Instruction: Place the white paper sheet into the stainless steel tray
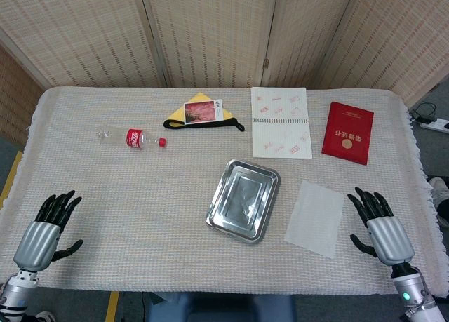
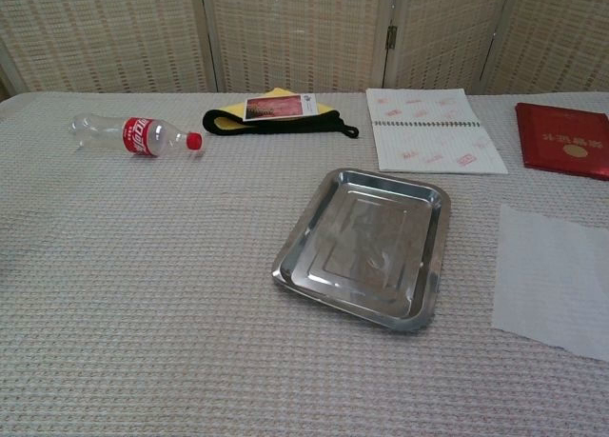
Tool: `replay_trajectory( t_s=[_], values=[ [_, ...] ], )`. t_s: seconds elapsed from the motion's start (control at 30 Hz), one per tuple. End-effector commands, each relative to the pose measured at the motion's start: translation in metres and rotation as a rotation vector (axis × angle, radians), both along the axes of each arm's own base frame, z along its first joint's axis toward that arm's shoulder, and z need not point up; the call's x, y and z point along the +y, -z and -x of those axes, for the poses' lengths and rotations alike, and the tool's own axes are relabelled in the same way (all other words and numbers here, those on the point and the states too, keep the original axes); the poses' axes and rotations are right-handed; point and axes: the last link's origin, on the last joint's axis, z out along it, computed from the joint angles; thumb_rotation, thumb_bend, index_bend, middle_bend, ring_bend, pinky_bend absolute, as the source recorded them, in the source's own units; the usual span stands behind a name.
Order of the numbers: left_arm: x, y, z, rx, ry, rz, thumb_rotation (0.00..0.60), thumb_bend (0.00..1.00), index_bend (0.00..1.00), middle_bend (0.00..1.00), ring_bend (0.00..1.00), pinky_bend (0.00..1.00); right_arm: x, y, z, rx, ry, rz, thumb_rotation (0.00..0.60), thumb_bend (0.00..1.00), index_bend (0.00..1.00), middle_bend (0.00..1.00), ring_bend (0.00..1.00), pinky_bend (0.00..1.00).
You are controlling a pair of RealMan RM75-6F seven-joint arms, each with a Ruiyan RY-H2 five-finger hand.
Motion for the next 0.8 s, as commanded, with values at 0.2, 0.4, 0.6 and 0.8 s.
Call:
replay_trajectory(
  t_s=[0.2, 0.4, 0.6, 0.8],
  values=[
    [-0.001, 0.001, -0.001, 0.003, 0.000, 0.003, 0.600, 0.26, 0.02, 0.00, 0.00, 0.00, 0.000, 0.000, 0.000, 0.001, 0.003, -0.004, 0.600, 0.34, 0.00, 0.00, 0.00, 0.00],
    [-0.002, -0.001, -0.003, -0.005, 0.008, -0.014, 0.600, 0.26, 0.02, 0.00, 0.00, 0.00, -0.001, 0.001, 0.003, 0.048, -0.001, -0.023, 0.600, 0.34, 0.01, 0.00, 0.00, 0.00],
    [-0.001, -0.003, -0.002, -0.007, 0.007, -0.017, 0.600, 0.26, 0.02, 0.00, 0.00, 0.00, -0.007, 0.001, 0.017, 0.135, -0.020, -0.019, 0.600, 0.34, 0.16, 0.00, 0.00, 0.00],
    [-0.004, -0.001, -0.006, 0.005, 0.011, -0.021, 0.600, 0.26, 0.02, 0.00, 0.00, 0.00, -0.006, 0.010, 0.039, 0.114, -0.045, -0.017, 0.600, 0.34, 0.31, 0.00, 0.00, 0.00]
  ],
)
